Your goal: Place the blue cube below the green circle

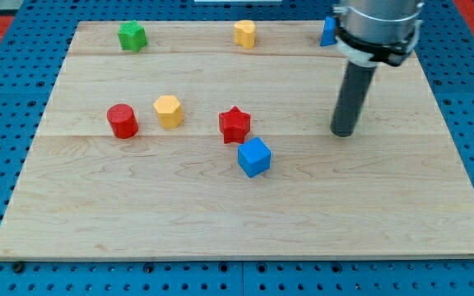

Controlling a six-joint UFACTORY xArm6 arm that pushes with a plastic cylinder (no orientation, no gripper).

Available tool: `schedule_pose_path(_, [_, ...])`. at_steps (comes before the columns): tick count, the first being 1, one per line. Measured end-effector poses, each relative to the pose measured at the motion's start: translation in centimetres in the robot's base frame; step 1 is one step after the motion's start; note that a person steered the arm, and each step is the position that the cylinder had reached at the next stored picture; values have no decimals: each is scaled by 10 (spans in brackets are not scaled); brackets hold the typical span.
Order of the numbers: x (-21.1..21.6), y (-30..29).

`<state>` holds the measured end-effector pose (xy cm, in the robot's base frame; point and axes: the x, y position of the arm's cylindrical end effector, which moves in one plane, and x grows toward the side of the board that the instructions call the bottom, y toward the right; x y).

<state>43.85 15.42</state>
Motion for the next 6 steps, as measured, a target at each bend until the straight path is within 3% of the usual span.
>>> schedule_pose_path(2, [0, -9])
schedule_pose_path(6, [4, -203])
